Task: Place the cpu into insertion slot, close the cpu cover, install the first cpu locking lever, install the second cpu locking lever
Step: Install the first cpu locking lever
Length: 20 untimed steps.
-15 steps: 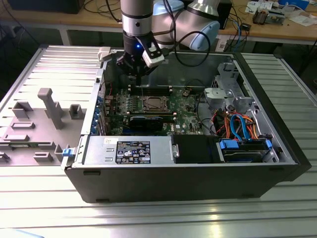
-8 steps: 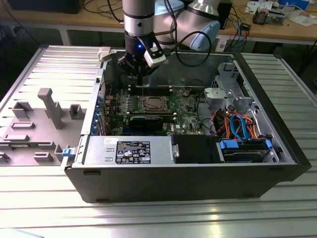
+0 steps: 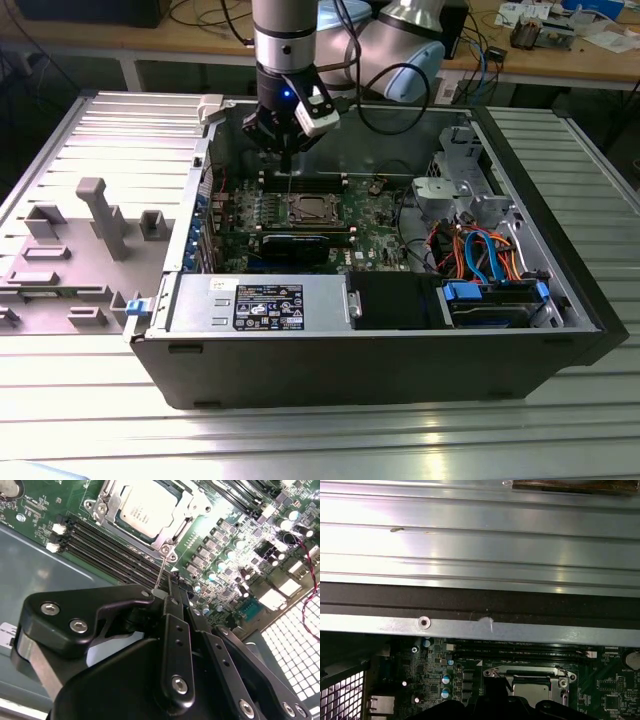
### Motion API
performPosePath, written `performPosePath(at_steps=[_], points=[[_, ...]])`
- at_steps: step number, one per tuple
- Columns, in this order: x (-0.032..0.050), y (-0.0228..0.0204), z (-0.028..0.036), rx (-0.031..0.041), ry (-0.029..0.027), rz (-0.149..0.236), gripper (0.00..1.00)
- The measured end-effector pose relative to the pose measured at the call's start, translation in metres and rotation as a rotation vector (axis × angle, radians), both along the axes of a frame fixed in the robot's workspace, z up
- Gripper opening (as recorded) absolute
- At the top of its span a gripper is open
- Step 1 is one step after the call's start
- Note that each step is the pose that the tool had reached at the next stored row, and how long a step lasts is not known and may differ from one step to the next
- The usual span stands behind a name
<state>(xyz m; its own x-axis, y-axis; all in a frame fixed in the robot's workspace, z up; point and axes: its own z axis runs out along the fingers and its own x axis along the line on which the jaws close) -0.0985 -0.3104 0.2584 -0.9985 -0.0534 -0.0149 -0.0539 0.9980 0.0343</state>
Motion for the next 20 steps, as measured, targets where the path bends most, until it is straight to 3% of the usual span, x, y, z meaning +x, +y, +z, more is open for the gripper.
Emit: performPosePath(at_steps=[9, 20], points=[[0.0081, 0.0000, -0.0003, 0.0001, -0.0001, 0.000, 0.11], [0.0091, -0.0001, -0.0061, 0.0000, 0.0000, 0.000, 0.11]])
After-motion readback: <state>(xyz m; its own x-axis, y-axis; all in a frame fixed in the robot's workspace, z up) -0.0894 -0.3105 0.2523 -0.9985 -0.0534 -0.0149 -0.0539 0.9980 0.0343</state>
